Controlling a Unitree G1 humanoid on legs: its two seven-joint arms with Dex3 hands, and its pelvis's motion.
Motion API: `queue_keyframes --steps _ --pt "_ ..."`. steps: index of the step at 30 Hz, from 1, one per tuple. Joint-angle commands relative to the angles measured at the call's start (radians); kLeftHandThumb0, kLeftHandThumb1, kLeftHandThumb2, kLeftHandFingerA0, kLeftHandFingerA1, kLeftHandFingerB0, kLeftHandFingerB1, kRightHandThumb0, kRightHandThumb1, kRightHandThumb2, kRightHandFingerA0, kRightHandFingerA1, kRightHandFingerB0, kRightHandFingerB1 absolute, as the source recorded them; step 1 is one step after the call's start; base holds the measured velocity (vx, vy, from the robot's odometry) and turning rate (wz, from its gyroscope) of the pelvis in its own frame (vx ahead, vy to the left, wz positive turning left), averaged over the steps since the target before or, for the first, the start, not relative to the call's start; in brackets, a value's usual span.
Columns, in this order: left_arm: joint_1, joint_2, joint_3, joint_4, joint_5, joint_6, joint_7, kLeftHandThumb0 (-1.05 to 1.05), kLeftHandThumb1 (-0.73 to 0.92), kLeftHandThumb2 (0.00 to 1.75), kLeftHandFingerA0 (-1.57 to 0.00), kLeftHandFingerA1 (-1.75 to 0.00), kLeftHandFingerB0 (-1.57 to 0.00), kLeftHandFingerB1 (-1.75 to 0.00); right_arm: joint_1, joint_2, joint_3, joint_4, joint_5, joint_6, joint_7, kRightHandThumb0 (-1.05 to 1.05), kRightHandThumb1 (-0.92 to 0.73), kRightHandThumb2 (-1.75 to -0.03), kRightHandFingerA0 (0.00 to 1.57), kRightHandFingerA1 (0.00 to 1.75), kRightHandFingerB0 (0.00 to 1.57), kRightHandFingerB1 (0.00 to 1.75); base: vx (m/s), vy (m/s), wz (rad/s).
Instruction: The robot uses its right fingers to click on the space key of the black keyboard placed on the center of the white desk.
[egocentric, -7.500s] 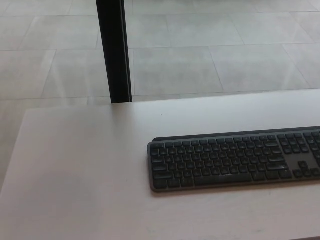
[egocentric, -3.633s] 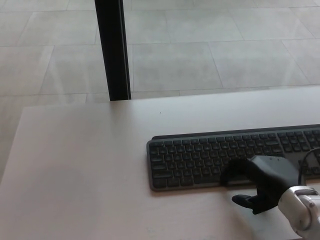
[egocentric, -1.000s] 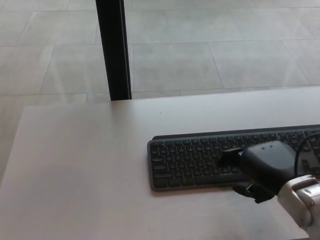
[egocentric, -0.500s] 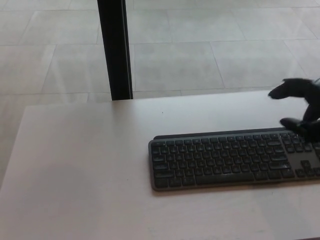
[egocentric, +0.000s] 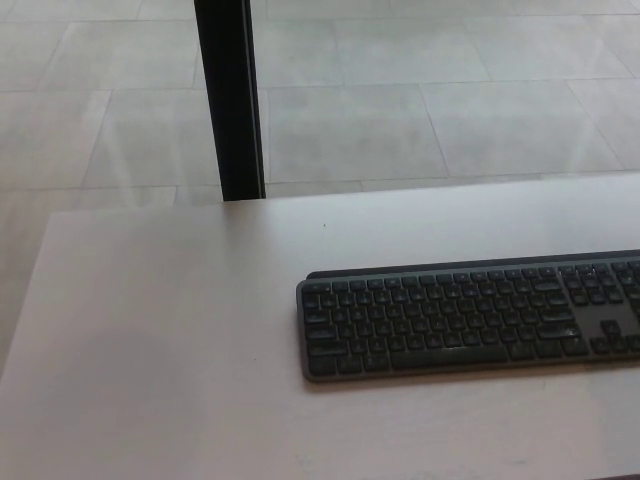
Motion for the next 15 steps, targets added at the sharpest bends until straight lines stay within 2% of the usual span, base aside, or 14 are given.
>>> queue_keyframes --steps 1,2,4,6,7,8,10,11,12,13,14,15 --pt "0.042 0.015 0.004 0.007 -0.010 -0.030 0.007 -0.52 0.63 0.59 -0.79 -0.73 -0.68 -0.59 0.170 0.044 -0.929 0.413 0.581 0.120 -0.328 -0.56 -0.55 -0.66 1.08 0.93 0.79 0.82 0.00 0.000 0.00" --pt "0.043 0.015 -0.001 0.005 -0.005 -0.031 0.011 -0.53 0.64 0.59 -0.78 -0.79 -0.69 -0.61 0.186 0.059 -0.953 0.467 0.621 0.082 -0.350 -0.57 -0.57 -0.67 1.10 1.00 1.00 1.00 0.00 0.000 0.00" --pt "0.041 0.017 -0.002 0.004 -0.005 -0.024 0.012 -0.53 0.64 0.59 -0.78 -0.77 -0.67 -0.60 0.199 0.088 -0.987 0.534 0.674 0.032 -0.376 -0.58 -0.57 -0.68 1.09 1.06 1.00 1.07 0.00 0.000 0.00" --pt "0.041 0.017 -0.002 0.004 -0.005 -0.024 0.010 -0.53 0.64 0.59 -0.75 -0.76 -0.67 -0.60 0.200 0.094 -0.997 0.549 0.682 0.029 -0.381 -0.60 -0.55 -0.67 1.06 1.05 1.05 1.09 0.00 0.000 0.00" --pt "0.044 0.016 -0.003 0.003 -0.004 -0.030 0.008 -0.53 0.63 0.59 -0.79 -0.76 -0.68 -0.60 0.197 0.117 -1.011 0.556 0.702 0.028 -0.392 -0.57 -0.56 -0.70 1.01 1.05 0.96 1.19 0.00 0.000 0.00" --pt "0.045 0.016 -0.002 0.003 -0.004 -0.034 0.010 -0.53 0.63 0.59 -0.79 -0.75 -0.67 -0.59 0.191 0.152 -1.029 0.560 0.731 0.024 -0.397 -0.58 -0.60 -0.70 0.95 1.05 0.86 1.11 0.00 0.000 0.00" --pt "0.043 0.013 0.003 0.004 -0.010 -0.033 0.008 -0.53 0.64 0.59 -0.76 -0.75 -0.68 -0.59 0.186 0.169 -1.034 0.577 0.742 0.021 -0.396 -0.58 -0.61 -0.69 0.96 1.03 0.89 1.10 0.00 0.000 0.00" --pt "0.044 0.011 -0.003 0.004 -0.004 -0.037 0.011 -0.53 0.64 0.59 -0.76 -0.72 -0.69 -0.60 0.183 0.194 -1.033 0.577 0.747 0.010 -0.401 -0.57 -0.61 -0.70 0.87 1.02 0.91 1.15 0.00 0.000 0.00" --pt "0.046 0.011 0.000 0.004 -0.006 -0.035 0.009 -0.53 0.64 0.59 -0.76 -0.72 -0.68 -0.59 0.187 0.217 -1.030 0.583 0.746 0.002 -0.404 -0.57 -0.64 -0.69 0.91 1.01 0.89 1.10 0.00 0.000 0.00" --pt "0.048 0.012 0.000 0.006 -0.007 -0.034 0.009 -0.53 0.64 0.59 -0.78 -0.72 -0.67 -0.58 0.187 0.230 -1.037 0.588 0.756 0.000 -0.396 -0.57 -0.64 -0.70 0.86 1.00 0.80 1.04 0.00 0.000 0.00" --pt "0.048 0.012 0.002 0.008 -0.008 -0.032 0.008 -0.53 0.64 0.59 -0.78 -0.74 -0.64 -0.57 0.182 0.259 -1.056 0.580 0.779 0.015 -0.390 -0.56 -0.62 -0.69 0.85 0.98 0.75 1.07 0.00 0.000 0.00" --pt "0.046 0.013 0.005 0.010 -0.011 -0.027 0.008 -0.54 0.65 0.59 -0.78 -0.77 -0.67 -0.61 0.175 0.297 -1.061 0.562 0.786 0.031 -0.396 -0.54 -0.62 -0.70 0.74 1.00 0.71 1.07 0.00 0.000 0.00"
